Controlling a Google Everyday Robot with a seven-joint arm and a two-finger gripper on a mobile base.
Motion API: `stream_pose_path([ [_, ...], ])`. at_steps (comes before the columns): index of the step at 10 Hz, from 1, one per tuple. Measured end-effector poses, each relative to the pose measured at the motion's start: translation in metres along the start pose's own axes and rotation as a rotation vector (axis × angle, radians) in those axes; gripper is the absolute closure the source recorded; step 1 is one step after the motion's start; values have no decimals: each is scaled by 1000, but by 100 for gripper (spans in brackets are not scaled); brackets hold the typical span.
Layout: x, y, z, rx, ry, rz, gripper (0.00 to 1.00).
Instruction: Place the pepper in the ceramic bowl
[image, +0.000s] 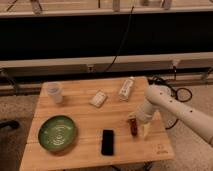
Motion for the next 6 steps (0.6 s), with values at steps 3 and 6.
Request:
stream_pose_path([
  [3,-1,2,4,5,-1,-51,63],
  [6,-6,1,4,17,-2,-67,90],
])
